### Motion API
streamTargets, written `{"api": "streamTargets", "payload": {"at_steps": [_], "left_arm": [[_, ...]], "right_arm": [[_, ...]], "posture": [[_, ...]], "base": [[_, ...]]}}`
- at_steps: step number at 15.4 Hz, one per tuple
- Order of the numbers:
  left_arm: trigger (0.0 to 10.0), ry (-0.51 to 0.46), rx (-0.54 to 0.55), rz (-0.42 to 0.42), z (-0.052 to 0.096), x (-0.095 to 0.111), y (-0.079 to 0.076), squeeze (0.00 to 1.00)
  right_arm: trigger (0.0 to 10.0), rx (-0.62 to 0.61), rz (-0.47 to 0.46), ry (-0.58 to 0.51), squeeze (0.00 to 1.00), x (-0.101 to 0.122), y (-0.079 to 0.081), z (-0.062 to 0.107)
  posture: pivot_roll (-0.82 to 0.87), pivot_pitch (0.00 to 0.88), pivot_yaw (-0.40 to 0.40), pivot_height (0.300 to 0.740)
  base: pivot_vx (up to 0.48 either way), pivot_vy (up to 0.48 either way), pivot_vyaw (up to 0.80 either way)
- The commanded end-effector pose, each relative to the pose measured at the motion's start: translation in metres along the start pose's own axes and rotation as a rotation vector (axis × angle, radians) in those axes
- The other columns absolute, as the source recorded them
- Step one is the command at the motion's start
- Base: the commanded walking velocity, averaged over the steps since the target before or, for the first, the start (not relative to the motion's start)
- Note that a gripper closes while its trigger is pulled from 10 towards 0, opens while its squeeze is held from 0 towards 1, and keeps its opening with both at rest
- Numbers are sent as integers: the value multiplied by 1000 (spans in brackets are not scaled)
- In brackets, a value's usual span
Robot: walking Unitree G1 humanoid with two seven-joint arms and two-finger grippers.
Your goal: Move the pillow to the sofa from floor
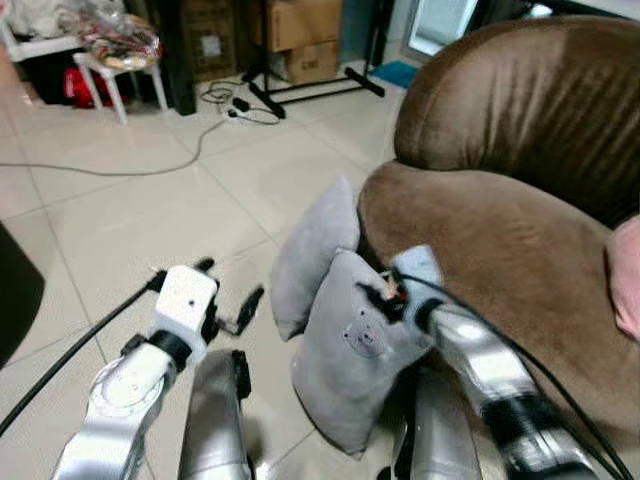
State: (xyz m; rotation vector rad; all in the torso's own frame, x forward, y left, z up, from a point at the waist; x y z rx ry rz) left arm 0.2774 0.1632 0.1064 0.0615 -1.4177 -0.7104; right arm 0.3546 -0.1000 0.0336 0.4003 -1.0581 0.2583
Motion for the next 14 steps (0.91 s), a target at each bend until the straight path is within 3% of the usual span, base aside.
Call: {"api": "streamTargets", "payload": {"at_steps": [1, 3, 7, 9, 14], "left_arm": [[10000, 1, -36, 4, 0, 0, -5, 0], [10000, 14, -91, -9, 4, -2, -9, 0], [10000, 24, -163, 1, 14, -1, -20, 0], [10000, 30, -183, 1, 20, 0, -23, 0], [10000, 46, -220, 18, 31, 1, -29, 0]], "right_arm": [[10000, -15, 18, 8, 1000, -1, -4, -2], [10000, -86, -12, 49, 1000, -5, -11, -17], [10000, -241, 35, 116, 1000, -13, -29, -19], [10000, -277, 30, 96, 0, -9, -35, -19], [10000, -317, 66, 157, 0, -17, -47, -14]], "posture": [[2, 67, -40, 472], [19, 117, -34, 472], [43, 173, -29, 472], [54, 194, -26, 472], [51, 208, -25, 472]], "base": [[0, 0, 0], [0, 0, 0], [0, 0, 0], [0, 0, 0], [0, 0, 0]]}}
Point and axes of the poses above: a point about 5 cm out from each wrist's last joint towards the gripper, its own z axis pointing back from the gripper into the wrist, its own x axis along the axis of the wrist's last joint, y = z × x, the point moved 5 cm from there along -z, pointing out of the wrist towards the gripper, and after that the axes turned 14 degrees about -z, right-handed, at the moved point
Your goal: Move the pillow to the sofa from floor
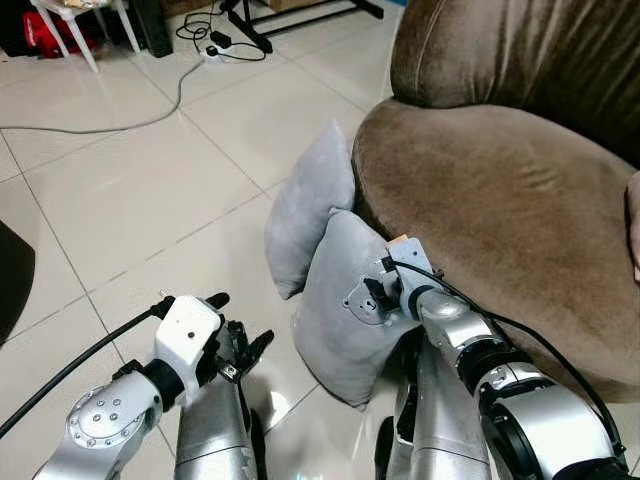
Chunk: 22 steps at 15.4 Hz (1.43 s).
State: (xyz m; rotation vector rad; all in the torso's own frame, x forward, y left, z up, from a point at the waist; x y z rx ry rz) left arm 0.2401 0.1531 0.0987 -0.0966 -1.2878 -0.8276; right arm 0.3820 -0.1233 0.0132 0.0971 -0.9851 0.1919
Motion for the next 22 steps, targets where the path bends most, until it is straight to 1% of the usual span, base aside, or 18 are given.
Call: {"api": "streamTargets", "payload": {"at_steps": [1, 2, 3, 4, 5, 6, 11, 13, 14, 15, 16, 19, 20, 22], "left_arm": [[10000, -5, -52, 6, 2, 3, -9, 0], [10000, -3, -74, 13, 2, 3, -12, 0], [10000, 2, -110, 22, 3, 3, -17, 0], [10000, 7, -126, 24, 4, 2, -20, 0], [10000, 21, -154, 25, 6, -1, -23, 0], [10000, 28, -165, 22, 6, -3, -24, 0], [10000, 25, -163, 23, 3, -1, -22, 0], [10000, 24, -164, 23, 2, -1, -22, 0], [10000, 24, -163, 21, 1, -2, -21, 0], [10000, 26, -164, 21, 0, -3, -21, 0], [10000, 27, -164, 19, -1, -4, -20, 0], [10000, 27, -161, 15, -3, -4, -18, 0], [10000, 26, -158, 14, -4, -5, -17, 0], [10000, 25, -155, 12, -6, -5, -16, 0]], "right_arm": [[10000, 3, 31, 90, 0, -20, -8, 2], [7569, 20, 44, 106, 0, -22, -7, 2], [4000, 34, 55, 116, 0, -24, -5, 3], [3294, 37, 58, 119, 0, -25, -5, 3], [667, 38, 59, 122, 0, -26, -4, 3], [0, 44, 61, 129, 0, -28, -2, 3], [0, 62, 64, 132, 0, -28, 3, 2], [0, 71, 80, 128, 0, -28, 5, 2], [0, 72, 103, 127, 0, -28, 6, 2], [0, 62, 112, 128, 0, -28, 5, 2], [0, 57, 102, 127, 0, -28, 4, 2], [0, 77, 74, 115, 0, -26, 9, 1], [0, 69, 103, 104, 0, -25, 8, 1], [0, 77, 85, 103, 0, -25, 11, 1]], "posture": [[45, 201, -28, 472], [44, 198, -28, 472], [44, 198, -28, 472], [44, 189, -28, 472], [44, 189, -28, 472], [47, 182, -28, 472], [45, 170, -29, 472], [43, 160, -27, 472], [43, 156, -27, 472], [42, 152, -26, 472], [41, 145, -26, 472], [38, 127, -24, 472], [38, 117, -26, 472], [38, 108, -26, 472]], "base": [[0, 0, 0], [0, 0, 0], [0, 0, 0], [0, 0, 0], [0, 0, 0], [0, 0, 0], [0, 0, 0], [0, 0, 0], [0, 0, 0], [0, 0, 0], [0, 0, 0], [0, 0, 0], [0, 0, 0], [0, 0, 0]]}}
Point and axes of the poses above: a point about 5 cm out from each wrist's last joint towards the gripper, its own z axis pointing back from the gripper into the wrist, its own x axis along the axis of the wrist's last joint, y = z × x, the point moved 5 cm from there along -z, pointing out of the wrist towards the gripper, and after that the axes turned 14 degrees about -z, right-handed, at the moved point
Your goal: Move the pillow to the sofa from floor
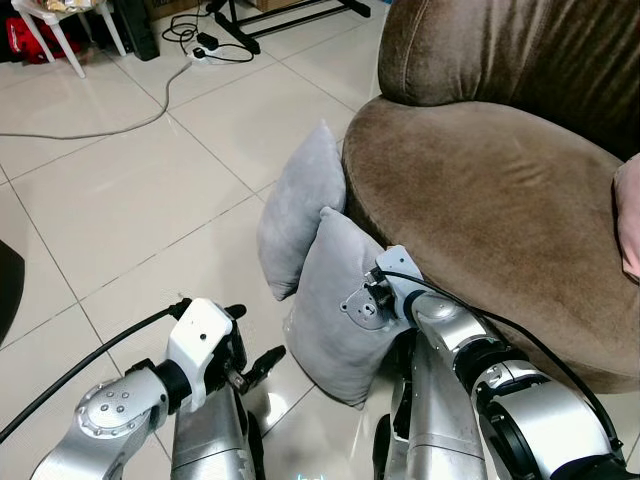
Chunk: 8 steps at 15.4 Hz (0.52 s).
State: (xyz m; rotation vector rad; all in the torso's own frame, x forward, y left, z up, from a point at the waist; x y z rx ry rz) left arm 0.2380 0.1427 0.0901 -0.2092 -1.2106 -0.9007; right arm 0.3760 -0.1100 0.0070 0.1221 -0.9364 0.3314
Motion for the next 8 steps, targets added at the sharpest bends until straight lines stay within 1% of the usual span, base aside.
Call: {"api": "streamTargets", "payload": {"at_steps": [1, 5, 6, 7, 8], "left_arm": [[10000, 6, -13, -7, -2, -3, -3, 0], [10000, 5, -5, -11, -6, -4, -1, 0], [10000, -1, 52, -42, -10, -3, 7, 0], [10000, -5, 102, -68, -13, -1, 14, 0], [10000, -20, 140, -67, -15, 3, 20, 0]], "right_arm": [[0, 11, -29, 57, 0, -19, 2, 1], [0, 58, -18, 45, 0, -18, 10, 0], [0, 110, -52, -2, 0, -11, 14, 1], [0, 148, -82, -42, 0, -5, 14, 3], [0, 169, -99, -72, 0, -2, 12, 5]], "posture": [[37, 92, -26, 472], [31, 64, -26, 472], [32, 6, -36, 472], [32, 0, -38, 472], [31, 0, -41, 472]], "base": [[0, 0, 0], [0, 0, 0], [0, 0, 0], [0, 0, 0], [0, 0, 0]]}}
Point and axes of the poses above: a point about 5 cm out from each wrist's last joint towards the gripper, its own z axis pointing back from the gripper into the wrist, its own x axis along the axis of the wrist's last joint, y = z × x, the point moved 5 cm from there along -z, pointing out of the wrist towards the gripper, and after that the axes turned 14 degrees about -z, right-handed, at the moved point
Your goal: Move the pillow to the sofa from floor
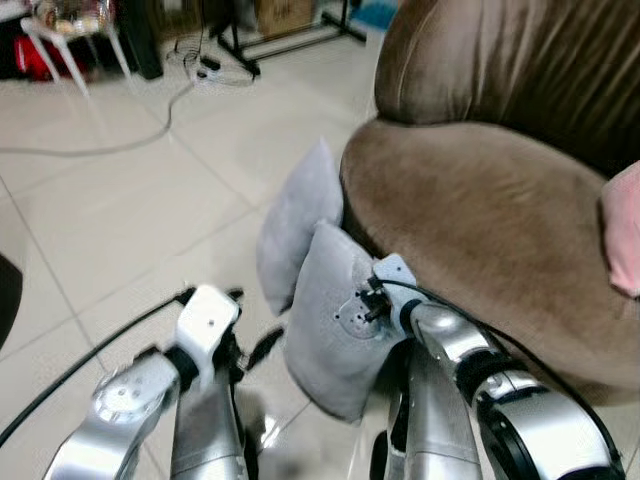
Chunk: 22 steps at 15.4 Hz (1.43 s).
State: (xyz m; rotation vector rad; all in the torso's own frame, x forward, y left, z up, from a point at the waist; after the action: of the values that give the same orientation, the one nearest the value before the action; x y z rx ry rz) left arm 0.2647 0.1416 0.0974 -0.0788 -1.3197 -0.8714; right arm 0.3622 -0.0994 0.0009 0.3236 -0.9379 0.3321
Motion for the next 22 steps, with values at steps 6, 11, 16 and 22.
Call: {"api": "streamTargets", "payload": {"at_steps": [6, 11, 16, 22], "left_arm": [[10000, -52, 260, 13, 2, 18, 33, 0], [10000, -142, 327, -38, -4, 52, 55, 0], [10000, -140, 330, -40, -10, 52, 57, 0], [10000, -131, 363, -39, -11, 51, 62, 0]], "right_arm": [[0, 201, -177, -373, 0, 65, -10, 66], [0, 110, -188, -908, 0, 214, -46, 185], [0, -141, 0, -884, 0, 228, -48, 193], [10000, -227, -75, -683, 0, 176, -27, 132]], "posture": [[19, 0, -22, 472], [-6, 0, 16, 472], [-16, 0, 28, 472], [-1, 0, 9, 472]], "base": [[0, 0, 0], [0, 0, 0], [0, 0, 0], [0, 0, 0]]}}
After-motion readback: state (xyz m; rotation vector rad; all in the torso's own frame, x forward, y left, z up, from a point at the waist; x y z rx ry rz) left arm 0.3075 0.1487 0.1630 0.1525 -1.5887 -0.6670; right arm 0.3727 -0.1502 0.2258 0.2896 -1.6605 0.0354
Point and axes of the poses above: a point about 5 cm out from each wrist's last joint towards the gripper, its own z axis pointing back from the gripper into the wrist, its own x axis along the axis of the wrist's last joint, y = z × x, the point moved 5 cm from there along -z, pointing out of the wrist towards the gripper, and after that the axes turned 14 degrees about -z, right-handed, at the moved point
